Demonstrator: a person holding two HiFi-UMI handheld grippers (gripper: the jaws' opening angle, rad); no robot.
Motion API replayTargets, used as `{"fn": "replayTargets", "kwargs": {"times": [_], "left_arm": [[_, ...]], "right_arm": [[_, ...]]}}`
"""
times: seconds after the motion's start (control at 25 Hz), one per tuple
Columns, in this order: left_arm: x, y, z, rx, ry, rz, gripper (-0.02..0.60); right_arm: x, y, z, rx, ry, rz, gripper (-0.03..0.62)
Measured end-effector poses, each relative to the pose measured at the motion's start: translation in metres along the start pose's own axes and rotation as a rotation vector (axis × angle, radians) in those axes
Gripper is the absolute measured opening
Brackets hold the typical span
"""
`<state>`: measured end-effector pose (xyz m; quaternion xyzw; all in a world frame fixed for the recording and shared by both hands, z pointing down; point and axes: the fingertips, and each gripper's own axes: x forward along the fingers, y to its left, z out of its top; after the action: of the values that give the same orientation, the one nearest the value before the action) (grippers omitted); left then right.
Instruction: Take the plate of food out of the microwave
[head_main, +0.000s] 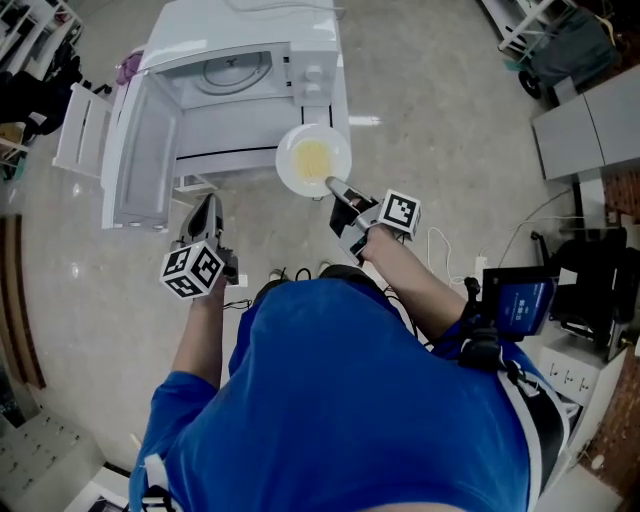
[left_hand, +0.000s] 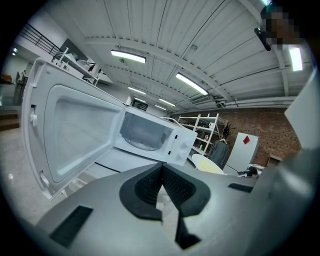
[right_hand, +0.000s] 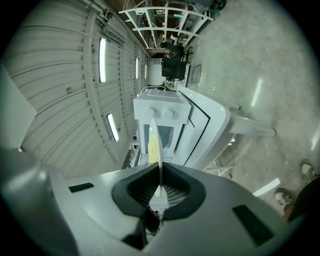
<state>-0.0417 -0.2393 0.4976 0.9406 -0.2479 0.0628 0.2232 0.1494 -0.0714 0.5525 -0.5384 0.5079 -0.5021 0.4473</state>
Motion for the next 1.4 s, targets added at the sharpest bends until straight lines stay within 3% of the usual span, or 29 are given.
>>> {"fn": "replayTargets", "kwargs": {"times": [0.52,1.4], "left_arm": [[-0.022,0.017,-0.002,-0.022,0.004,-0.07,0.011],[-0.029,0.025,-0.003,-0.017,0.015,-0.084,0.011]], "right_arm": [[-0.003,0.01,-0.031,-0.025,-0.053,-0.003,0.018],[0.006,0.014,-0.045,-0.032,-0.044,0.003,0.018]]}}
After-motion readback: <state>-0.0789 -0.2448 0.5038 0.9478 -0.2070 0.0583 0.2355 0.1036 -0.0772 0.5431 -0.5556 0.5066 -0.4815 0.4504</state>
